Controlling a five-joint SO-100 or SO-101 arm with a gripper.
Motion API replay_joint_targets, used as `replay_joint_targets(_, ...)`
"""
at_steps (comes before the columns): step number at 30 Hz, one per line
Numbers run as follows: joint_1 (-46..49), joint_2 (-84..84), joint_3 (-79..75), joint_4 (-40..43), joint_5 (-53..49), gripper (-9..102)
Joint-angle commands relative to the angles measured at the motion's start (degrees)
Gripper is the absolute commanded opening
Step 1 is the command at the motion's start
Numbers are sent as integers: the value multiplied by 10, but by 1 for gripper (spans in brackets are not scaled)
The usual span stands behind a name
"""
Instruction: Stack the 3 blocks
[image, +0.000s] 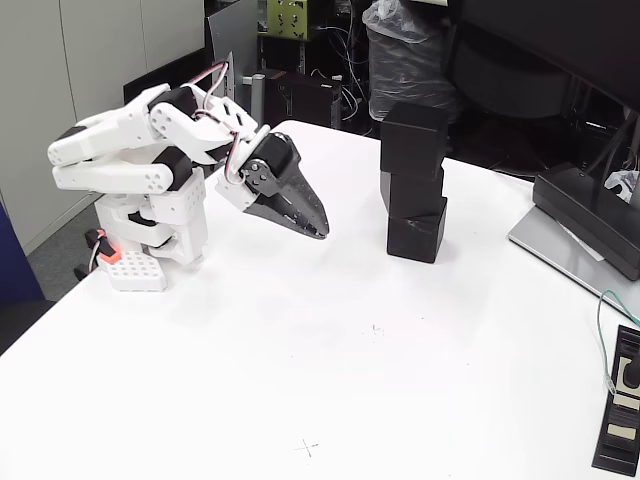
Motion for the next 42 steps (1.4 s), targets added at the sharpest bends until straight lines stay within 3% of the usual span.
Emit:
replay_joint_targets(1, 1, 4, -2, -9, -1, -1)
replay_joint_targets(42, 59, 4, -2, -10, -1, -1)
